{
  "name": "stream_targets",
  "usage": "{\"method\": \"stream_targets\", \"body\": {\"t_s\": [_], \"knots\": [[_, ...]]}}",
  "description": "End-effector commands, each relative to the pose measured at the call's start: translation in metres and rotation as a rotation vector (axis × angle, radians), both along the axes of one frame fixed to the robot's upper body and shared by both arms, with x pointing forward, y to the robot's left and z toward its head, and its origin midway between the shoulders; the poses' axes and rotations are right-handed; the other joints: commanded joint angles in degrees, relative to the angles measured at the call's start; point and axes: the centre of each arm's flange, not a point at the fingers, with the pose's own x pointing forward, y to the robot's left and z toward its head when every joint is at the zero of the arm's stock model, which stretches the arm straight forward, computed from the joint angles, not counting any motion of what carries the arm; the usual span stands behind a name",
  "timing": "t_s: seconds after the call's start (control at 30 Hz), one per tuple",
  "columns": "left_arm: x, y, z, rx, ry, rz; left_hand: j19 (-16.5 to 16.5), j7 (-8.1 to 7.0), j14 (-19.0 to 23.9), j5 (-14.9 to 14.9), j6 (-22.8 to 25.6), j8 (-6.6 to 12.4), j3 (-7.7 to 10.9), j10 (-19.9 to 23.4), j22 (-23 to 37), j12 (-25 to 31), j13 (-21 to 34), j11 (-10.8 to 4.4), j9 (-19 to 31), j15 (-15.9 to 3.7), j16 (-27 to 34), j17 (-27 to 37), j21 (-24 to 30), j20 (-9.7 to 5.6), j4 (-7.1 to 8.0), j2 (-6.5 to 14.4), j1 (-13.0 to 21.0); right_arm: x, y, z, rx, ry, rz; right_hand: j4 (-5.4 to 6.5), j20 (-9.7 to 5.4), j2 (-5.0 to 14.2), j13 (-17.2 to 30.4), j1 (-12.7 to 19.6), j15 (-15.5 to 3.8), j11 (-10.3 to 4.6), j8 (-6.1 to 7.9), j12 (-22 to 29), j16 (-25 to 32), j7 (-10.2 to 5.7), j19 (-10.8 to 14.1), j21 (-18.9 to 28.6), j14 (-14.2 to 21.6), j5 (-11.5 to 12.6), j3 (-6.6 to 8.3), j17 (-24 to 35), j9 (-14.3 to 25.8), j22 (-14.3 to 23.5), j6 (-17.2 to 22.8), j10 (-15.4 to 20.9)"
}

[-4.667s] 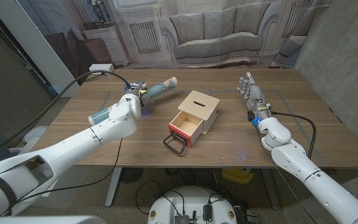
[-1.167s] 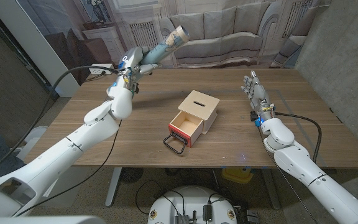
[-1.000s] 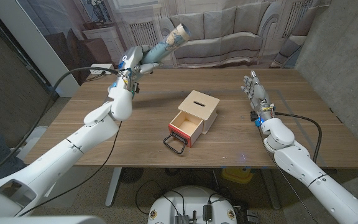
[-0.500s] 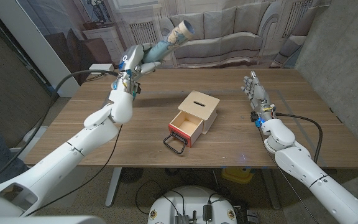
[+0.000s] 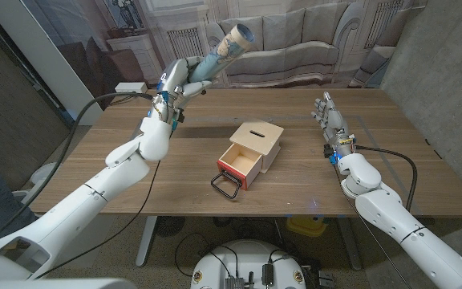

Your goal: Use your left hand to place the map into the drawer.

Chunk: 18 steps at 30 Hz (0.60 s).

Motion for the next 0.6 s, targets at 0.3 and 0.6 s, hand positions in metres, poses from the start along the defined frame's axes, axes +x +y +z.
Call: {"method": "stream_targets", "body": {"t_s": [0.3,0.6], "knots": [[-0.012,-0.001,0.006,0.027,0.01,-0.183,-0.4,0.0,0.1,-0.2,0.3,-0.49,0.51,0.3,0.2,-0.2,0.1,0.23,0.2,-4.3,-0.1,0.3,-0.5,-0.01,-0.05,4.3,4.4,-0.006,0.0,0.004,-0.004,-0.008,-0.01,-0.31,-0.64,0.26,0.1,0.0,0.26,0.08,-0.1,0.0,-0.1,0.25,0.6,-0.2,0.0,0.0,0.18,0.2,0.2,0.2,0.3,0.1],[-0.017,0.0,0.005,0.038,0.017,-0.253,-0.5,0.3,-0.1,-0.2,0.2,-0.62,0.64,0.2,0.2,-0.3,0.2,0.47,0.2,-4.22,-0.2,0.3,-0.5,0.14,-0.03,4.2,4.4,-0.007,0.001,0.007,-0.016,-0.008,-0.011,-0.36,-0.64,0.3,0.1,0.0,0.23,0.04,-0.1,0.1,-0.1,0.24,0.6,-0.4,0.0,0.0,0.16,0.2,0.2,0.2,0.3,0.2]]}}
